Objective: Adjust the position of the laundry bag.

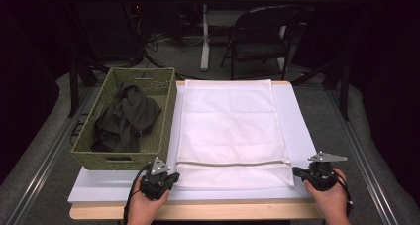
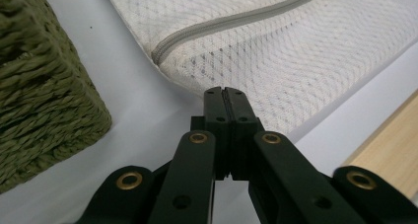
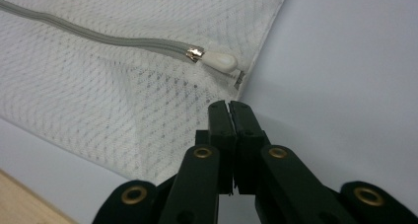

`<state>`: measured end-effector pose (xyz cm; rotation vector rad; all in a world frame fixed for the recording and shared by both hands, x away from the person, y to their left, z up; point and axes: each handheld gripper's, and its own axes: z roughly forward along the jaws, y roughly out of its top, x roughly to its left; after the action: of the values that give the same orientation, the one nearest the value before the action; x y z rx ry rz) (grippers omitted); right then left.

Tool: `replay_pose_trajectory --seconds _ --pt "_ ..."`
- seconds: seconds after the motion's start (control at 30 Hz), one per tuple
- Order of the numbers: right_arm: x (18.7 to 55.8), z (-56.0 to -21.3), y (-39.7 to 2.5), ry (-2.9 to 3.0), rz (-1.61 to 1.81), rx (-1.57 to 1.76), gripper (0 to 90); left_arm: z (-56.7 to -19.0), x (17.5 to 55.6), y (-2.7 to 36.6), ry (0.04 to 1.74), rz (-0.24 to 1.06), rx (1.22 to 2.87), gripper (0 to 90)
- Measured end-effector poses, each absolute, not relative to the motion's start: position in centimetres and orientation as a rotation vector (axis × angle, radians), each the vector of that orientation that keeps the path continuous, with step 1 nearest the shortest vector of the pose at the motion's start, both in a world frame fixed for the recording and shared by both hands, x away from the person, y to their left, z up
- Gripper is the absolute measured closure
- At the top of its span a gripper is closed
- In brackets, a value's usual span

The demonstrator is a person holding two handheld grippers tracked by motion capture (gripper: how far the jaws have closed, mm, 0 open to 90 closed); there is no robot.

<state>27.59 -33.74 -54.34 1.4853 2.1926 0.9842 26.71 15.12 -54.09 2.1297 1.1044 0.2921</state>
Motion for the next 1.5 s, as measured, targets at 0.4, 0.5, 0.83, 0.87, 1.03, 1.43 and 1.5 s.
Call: replay_pose_trajectory --seconds 0.4,0.5,0.83,0.87,1.03,1.43,1.5 --pt "25.8 -54.6 -34.5 2.213 0.961 1.502 89.1 -54.7 25.0 15.0 1.106 0.247 2.148 90.0" --pt "25.7 -54.7 -34.6 2.203 0.988 1.507 82.6 -54.9 25.0 14.8 1.106 0.245 2.155 89.8" --pt "26.3 -54.3 -34.1 2.098 1.103 1.532 65.5 -54.8 25.5 15.1 1.110 0.261 2.111 72.7" --pt "26.5 -54.3 -34.1 2.097 1.104 1.533 64.1 -54.8 25.5 15.1 1.116 0.260 2.104 71.1" --pt "27.6 -54.7 -34.1 2.108 1.149 1.562 60.4 -54.9 25.8 15.1 1.113 0.266 2.099 65.1" --pt "28.1 -53.8 -32.0 2.160 1.169 1.462 79.4 -54.9 25.7 14.6 1.080 0.286 2.106 62.3" --pt "28.4 -54.0 -31.4 2.171 1.174 1.445 75.3 -54.9 25.7 14.6 1.074 0.276 2.102 62.2"
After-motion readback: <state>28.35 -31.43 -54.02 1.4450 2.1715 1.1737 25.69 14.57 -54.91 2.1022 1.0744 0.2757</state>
